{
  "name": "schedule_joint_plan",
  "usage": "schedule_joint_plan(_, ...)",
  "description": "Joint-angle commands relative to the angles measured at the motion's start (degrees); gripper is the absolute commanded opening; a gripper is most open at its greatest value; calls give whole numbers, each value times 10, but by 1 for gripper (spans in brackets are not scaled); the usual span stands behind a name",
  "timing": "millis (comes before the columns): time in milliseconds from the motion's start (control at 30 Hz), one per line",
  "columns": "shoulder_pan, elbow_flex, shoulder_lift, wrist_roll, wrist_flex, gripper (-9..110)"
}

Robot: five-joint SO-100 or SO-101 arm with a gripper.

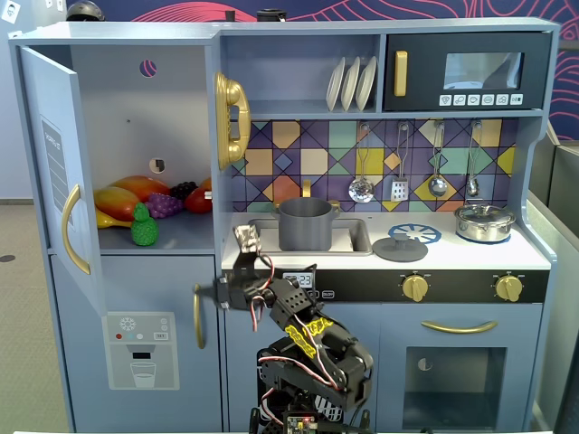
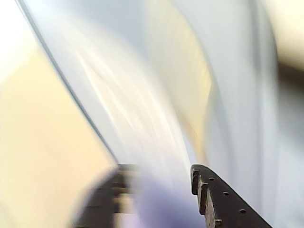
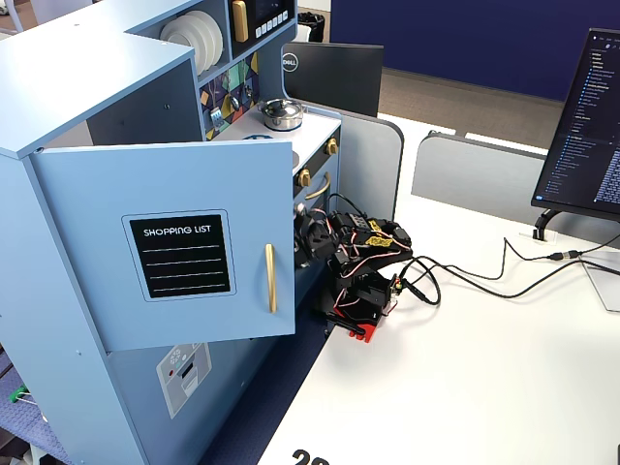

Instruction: Pick up the green pineapple from the left cabinet and place it in the gray recipient

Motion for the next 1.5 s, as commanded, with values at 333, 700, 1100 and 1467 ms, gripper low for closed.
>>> schedule_joint_plan(333,-14,-112,-201,-50,-338,28)
schedule_joint_plan(700,43,-214,-364,-137,-371,40)
schedule_joint_plan(1100,33,-272,-446,-167,-393,45)
schedule_joint_plan(1467,23,-354,-531,-148,-402,44)
